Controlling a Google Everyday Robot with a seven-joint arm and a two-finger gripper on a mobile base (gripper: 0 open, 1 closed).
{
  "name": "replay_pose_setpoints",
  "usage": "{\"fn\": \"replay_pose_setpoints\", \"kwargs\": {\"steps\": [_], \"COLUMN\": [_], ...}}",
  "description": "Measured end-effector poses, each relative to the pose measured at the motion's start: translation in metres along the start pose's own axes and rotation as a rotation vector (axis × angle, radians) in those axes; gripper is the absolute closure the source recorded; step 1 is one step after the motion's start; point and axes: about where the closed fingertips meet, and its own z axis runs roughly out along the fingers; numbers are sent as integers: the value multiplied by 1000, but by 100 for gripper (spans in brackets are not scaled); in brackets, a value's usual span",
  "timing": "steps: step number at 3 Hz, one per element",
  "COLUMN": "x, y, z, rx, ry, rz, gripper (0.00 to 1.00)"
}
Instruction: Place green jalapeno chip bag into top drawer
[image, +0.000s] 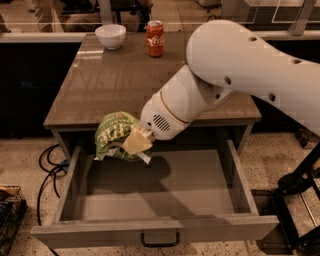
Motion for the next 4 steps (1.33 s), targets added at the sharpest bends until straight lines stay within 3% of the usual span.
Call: {"fn": "replay_pose_setpoints", "kwargs": {"steps": [3, 4], "x": [-4, -4], "y": [5, 6], "z": [-1, -1], "rx": [4, 5], "ry": [1, 2], "rz": [-14, -16], "gripper": [4, 0]}}
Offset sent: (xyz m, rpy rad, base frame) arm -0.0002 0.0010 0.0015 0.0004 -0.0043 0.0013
